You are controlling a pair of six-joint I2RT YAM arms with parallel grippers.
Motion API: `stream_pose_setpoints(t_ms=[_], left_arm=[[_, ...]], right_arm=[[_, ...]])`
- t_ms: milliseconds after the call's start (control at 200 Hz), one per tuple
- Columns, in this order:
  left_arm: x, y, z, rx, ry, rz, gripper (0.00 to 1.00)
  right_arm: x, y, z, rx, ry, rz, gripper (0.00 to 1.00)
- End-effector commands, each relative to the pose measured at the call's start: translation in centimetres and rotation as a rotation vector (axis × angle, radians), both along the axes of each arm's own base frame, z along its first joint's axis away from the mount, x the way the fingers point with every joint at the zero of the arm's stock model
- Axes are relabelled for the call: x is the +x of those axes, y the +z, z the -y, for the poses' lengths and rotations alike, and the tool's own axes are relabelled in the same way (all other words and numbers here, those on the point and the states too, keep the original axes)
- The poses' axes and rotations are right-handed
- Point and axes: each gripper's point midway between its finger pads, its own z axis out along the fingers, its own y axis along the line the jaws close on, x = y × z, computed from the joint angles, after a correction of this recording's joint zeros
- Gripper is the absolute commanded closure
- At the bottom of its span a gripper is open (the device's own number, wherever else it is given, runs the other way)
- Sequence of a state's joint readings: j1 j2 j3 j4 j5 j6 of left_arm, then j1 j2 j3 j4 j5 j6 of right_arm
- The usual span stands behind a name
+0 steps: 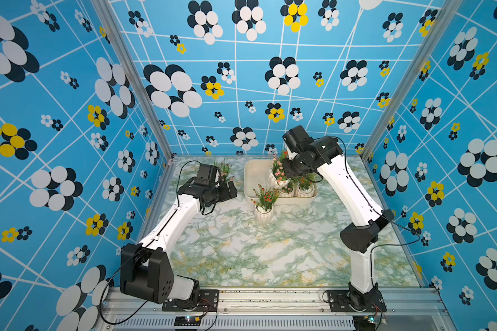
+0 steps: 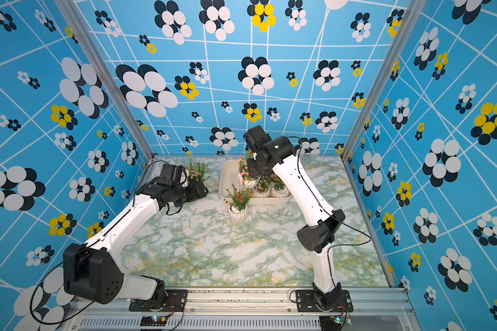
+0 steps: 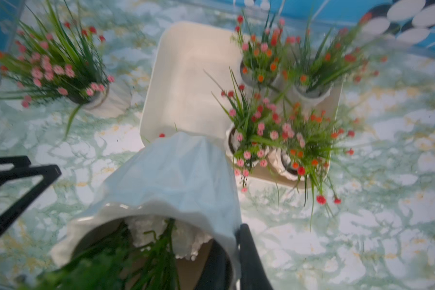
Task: Put the potted gypsophila into the storage box
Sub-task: Pick up the baby's breath potted plant from the center of the board, then place the baby's breath potted plant at the storage box.
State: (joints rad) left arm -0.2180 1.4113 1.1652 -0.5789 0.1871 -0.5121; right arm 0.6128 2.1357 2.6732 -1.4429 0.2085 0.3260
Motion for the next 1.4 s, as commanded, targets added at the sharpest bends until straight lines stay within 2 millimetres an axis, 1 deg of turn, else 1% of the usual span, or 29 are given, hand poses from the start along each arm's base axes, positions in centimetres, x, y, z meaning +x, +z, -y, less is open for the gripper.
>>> stream_pose_setpoints(t_ms=[0, 150, 230, 350, 390, 450, 555, 730, 900, 1050, 1394], left_arm=[[-0.5, 0.4, -0.7, -0.005, 0.001, 0.01, 0.01], [-0.6, 0.5, -1.3, -0.001, 0.006, 0.006, 0.01], [-0.6, 0.3, -1.6, 0.005, 0.008, 0.002, 0.0], [-0.7, 0.1, -1.8, 0.005, 0.012, -0.006, 0.01], [-0.8, -0.1, -2.0, 0.006, 0.013, -0.01, 0.01], [-0.8, -0.2, -2.1, 0.003, 0.016, -0.013, 0.01], [-0.8, -0.3, -2.3, 0.002, 0.019, -0.016, 0.01], [-0.6, -0.7, -2.6, 0.002, 0.025, -0.023, 0.01], [-0.4, -1.0, -2.6, -0.008, 0.026, -0.031, 0.01], [-0.4, -1.3, -2.5, -0.009, 0.026, -0.034, 0.01], [-0.5, -1.6, -2.3, -0.028, 0.034, -0.043, 0.0]], right_arm=[[1.7, -1.0, -0.7, 0.033, -0.021, -0.011, 1.0], [5.3, -3.3, -4.0, 0.166, -0.066, 0.003, 1.0], [7.0, -4.5, -5.3, 0.222, -0.097, 0.024, 1.0], [8.8, -5.9, -6.5, 0.285, -0.137, 0.051, 1.0], [9.3, -6.7, -6.8, 0.3, -0.152, 0.046, 1.0], [9.8, -7.7, -7.3, 0.319, -0.169, 0.038, 1.0], [10.5, -9.7, -7.6, 0.319, -0.196, 0.029, 1.0], [11.2, -11.8, -7.5, 0.313, -0.235, 0.022, 1.0], [11.3, -13.2, -7.5, 0.309, -0.253, 0.012, 1.0], [10.7, -14.4, -6.9, 0.265, -0.257, -0.019, 1.0], [8.4, -15.7, -5.2, 0.155, -0.237, -0.099, 1.0]])
